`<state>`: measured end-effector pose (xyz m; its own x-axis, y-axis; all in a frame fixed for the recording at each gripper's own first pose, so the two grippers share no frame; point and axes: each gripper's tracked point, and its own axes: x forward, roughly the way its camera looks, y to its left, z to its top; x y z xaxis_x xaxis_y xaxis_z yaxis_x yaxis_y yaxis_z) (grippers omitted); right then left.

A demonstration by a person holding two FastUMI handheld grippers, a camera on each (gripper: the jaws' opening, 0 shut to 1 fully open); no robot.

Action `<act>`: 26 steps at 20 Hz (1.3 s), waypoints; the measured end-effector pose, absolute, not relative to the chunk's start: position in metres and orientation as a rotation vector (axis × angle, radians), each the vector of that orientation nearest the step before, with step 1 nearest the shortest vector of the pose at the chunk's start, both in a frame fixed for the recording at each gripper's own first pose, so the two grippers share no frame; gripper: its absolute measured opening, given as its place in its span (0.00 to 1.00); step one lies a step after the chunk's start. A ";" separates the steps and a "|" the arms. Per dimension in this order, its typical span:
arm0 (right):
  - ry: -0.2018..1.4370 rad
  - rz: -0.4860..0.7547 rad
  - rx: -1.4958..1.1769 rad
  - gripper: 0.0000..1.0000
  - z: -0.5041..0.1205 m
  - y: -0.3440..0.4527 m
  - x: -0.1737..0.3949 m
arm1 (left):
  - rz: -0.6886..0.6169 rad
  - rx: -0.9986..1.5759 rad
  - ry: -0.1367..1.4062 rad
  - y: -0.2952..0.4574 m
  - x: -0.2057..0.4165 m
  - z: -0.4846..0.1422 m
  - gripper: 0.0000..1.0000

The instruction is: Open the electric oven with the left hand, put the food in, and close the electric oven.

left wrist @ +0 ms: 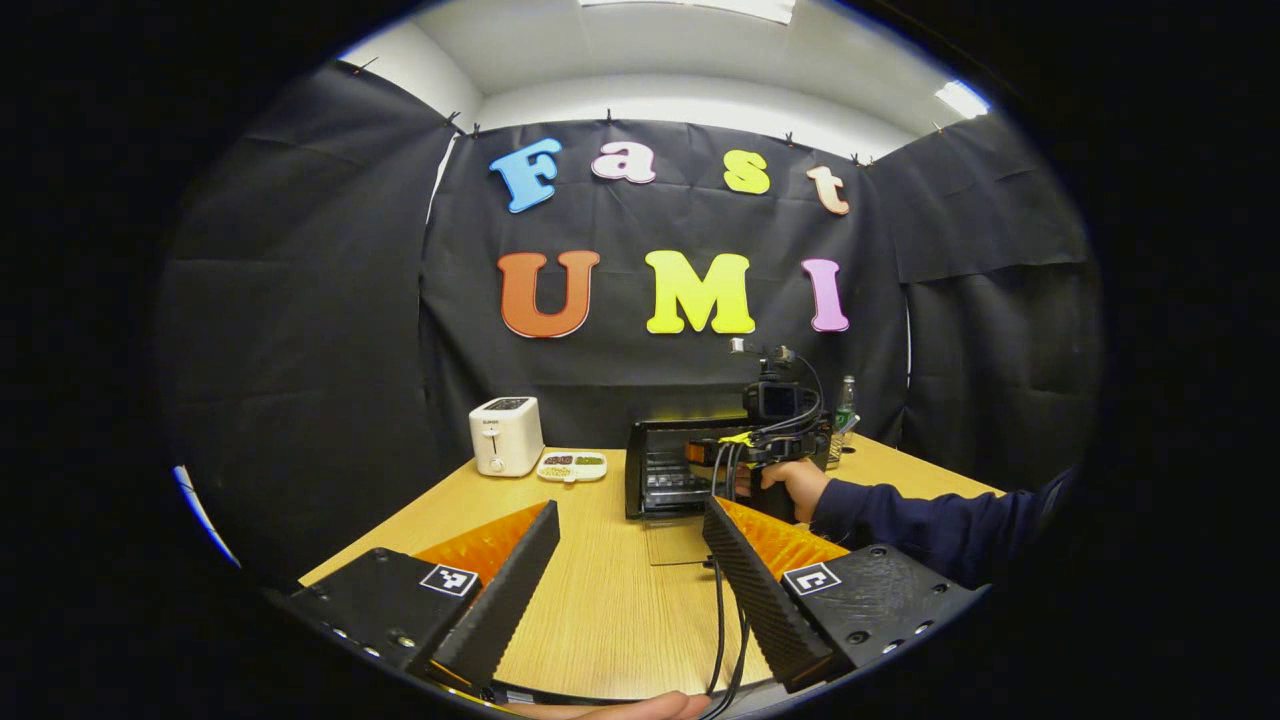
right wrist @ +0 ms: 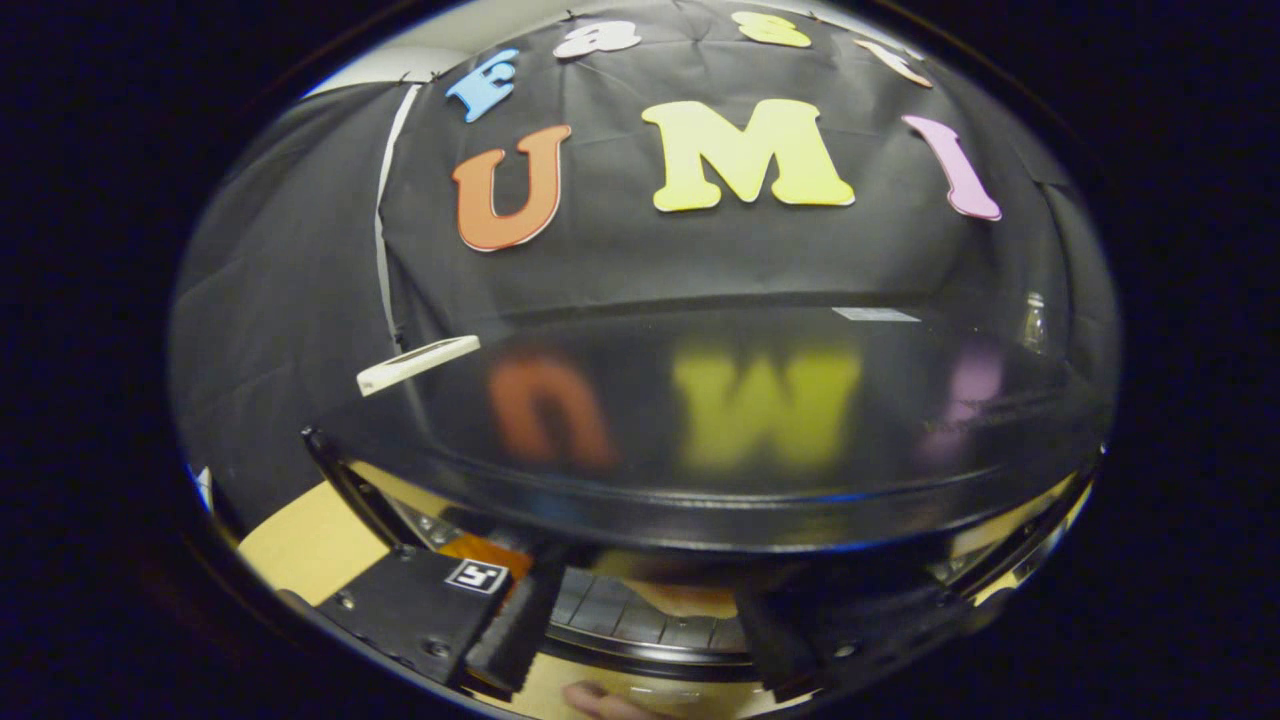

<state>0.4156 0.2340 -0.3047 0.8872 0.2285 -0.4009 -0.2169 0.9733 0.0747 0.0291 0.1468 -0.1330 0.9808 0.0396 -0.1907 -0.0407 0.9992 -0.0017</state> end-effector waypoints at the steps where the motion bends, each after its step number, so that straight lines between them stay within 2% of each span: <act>1: 0.420 0.229 0.034 0.90 -0.303 0.231 0.408 | 0.052 -0.011 0.195 0.148 0.029 -0.133 0.95; 5: 0.449 0.255 0.049 0.91 -0.298 0.222 0.362 | 0.072 -0.031 0.188 0.146 0.020 -0.128 0.95; 9: 0.419 0.278 0.062 0.91 -0.267 0.206 0.304 | 0.058 -0.058 0.188 0.131 0.010 -0.128 0.95; 15: 0.248 0.271 -0.012 0.92 -0.185 0.166 0.205 | 0.019 -0.078 0.168 0.104 0.013 -0.122 0.94; 18: 0.175 0.214 0.001 0.93 -0.142 0.139 0.169 | 0.007 -0.081 0.157 0.095 0.018 -0.112 0.93; 21: 0.180 0.170 0.026 0.93 -0.117 0.118 0.142 | 0.008 -0.069 0.163 0.089 0.023 -0.108 0.93; 26: 0.113 0.081 -0.017 0.93 -0.068 0.070 0.112 | -0.001 -0.042 0.244 0.067 0.044 -0.131 0.93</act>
<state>0.1115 0.0701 -0.0685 0.9904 0.0795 -0.1134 -0.0814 0.9966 -0.0123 0.0437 0.0665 -0.1314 0.9704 -0.0058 -0.2416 -0.0044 0.9991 -0.0418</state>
